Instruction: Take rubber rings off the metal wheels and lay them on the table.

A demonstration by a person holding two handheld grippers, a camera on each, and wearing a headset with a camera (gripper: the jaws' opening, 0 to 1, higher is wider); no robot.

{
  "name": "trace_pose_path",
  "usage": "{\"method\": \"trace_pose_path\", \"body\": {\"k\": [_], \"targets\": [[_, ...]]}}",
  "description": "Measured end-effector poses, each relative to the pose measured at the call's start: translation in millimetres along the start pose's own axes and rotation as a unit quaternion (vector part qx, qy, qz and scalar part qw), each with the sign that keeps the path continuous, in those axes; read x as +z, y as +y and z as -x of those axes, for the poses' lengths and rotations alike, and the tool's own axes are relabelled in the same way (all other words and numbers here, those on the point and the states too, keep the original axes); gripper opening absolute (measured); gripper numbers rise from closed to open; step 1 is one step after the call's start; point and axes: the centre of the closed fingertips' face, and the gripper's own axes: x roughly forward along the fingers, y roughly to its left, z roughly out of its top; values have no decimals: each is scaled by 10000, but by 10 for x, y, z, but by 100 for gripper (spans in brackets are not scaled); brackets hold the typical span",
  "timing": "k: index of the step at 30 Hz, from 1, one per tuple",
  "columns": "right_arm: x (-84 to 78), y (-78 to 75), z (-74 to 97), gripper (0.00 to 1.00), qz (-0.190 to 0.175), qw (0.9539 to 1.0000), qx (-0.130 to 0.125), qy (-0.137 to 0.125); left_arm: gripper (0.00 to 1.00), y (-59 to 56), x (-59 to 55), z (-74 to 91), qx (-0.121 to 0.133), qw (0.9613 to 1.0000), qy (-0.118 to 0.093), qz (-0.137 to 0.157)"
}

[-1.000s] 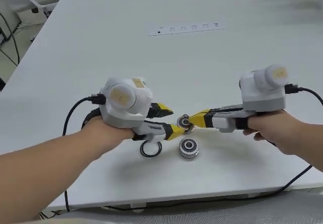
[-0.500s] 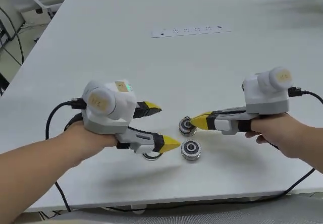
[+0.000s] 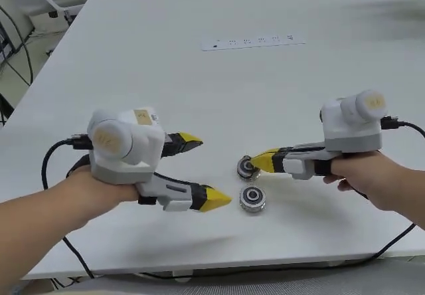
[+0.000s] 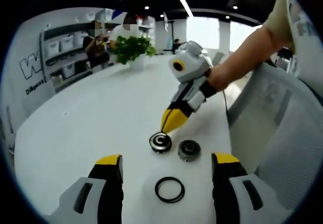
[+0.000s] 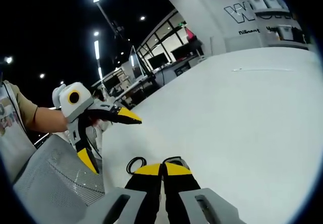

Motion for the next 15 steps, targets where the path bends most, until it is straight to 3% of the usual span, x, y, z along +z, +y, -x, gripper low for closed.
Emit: {"method": "trace_pose_path", "body": {"k": [15], "targets": [[86, 160, -32, 0, 40, 9998, 172, -67, 79, -6, -63, 250, 104, 9999, 27, -11]]}}
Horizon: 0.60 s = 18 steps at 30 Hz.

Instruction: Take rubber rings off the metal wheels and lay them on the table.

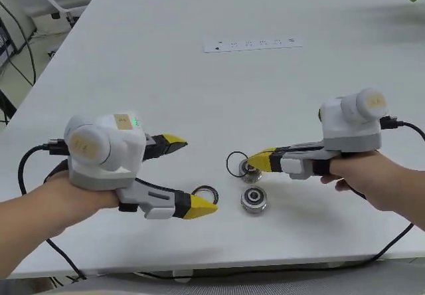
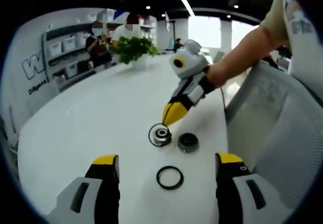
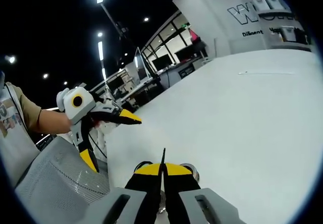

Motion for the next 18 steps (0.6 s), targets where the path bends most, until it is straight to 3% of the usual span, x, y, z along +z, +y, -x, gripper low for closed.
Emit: {"method": "trace_pose_path", "body": {"k": [11, 18], "targets": [[15, 130, -66, 0, 19, 9999, 134, 42, 84, -7, -17, 176, 105, 9999, -20, 16], [7, 207, -132, 0, 39, 9997, 232, 103, 87, -13, -86, 274, 180, 9998, 26, 26]]}}
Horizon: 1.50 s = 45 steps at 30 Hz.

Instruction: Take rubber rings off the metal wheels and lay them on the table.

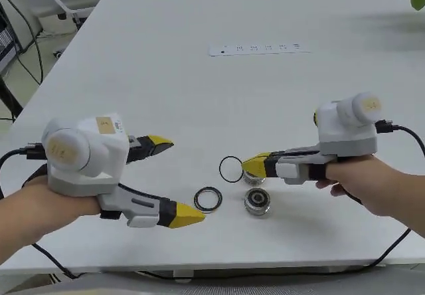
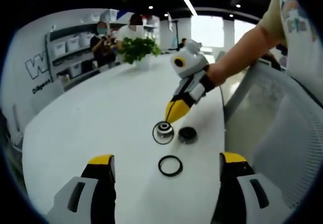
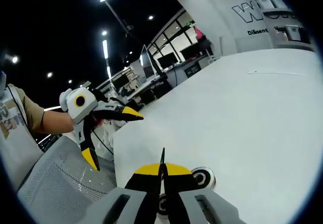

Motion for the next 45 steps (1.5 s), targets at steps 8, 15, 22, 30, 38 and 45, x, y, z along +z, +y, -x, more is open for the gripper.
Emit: {"method": "trace_pose_path", "body": {"k": [8, 15, 22, 30, 38, 45], "targets": [[-53, 84, -115, 0, 18, 9998, 135, 132, 90, 2, -67, 83, 71, 10000, 25, 47], [-114, 165, -218, 0, 48, 9993, 271, 265, 92, -3, -111, 129, 110, 9999, 47, 73], [-194, 231, -316, 0, 92, 9983, 386, 423, 93, -1, -141, 158, 138, 9998, 43, 135], [-266, 218, -390, 0, 77, 9975, 441, 547, 93, 9, -189, 193, 186, 9997, 80, 157], [-343, 168, -416, 0, 86, 9970, 325, 692, 93, 8, -211, 196, 204, 9996, 95, 195], [-373, 91, -407, 1, 207, 9968, 128, 760, 92, -7, -219, 171, 195, 9995, 109, 227]]}}
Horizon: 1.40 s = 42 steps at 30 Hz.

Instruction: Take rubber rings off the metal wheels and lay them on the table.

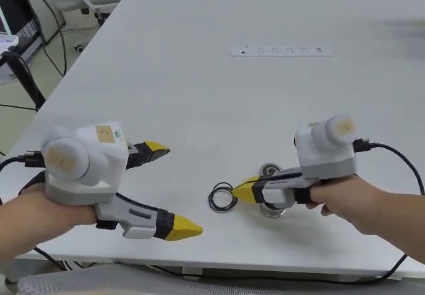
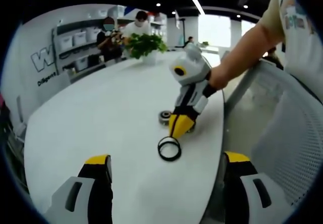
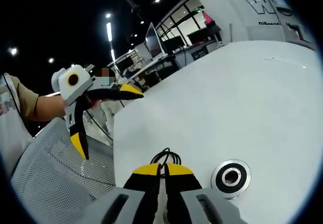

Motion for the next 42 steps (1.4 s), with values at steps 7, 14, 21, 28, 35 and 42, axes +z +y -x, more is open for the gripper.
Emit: {"method": "trace_pose_path", "body": {"k": [7, 14, 21, 28, 35, 42], "targets": [[-10, -54, 2, 3, 96, 9999, -127, 54, 92, -17, 9, -17, -20, 10000, 16, -15], [-15, -75, 17, 8, 217, 9995, -195, 85, 92, -16, 16, -18, -17, 10000, 29, -22], [13, -47, 65, 16, 411, 9988, -242, 73, 92, -17, 39, -10, -15, 10000, 14, -32], [126, 2, 155, 24, 588, 9979, -273, -83, 92, -1, 105, -4, 24, 10000, -60, -44], [256, 66, 345, 35, 825, 9956, -347, -276, 92, 19, 200, 20, 73, 9998, -158, -30], [341, 143, 587, 45, 1197, 9908, -488, -392, 92, 28, 327, 55, 117, 9995, -274, -54]]}}
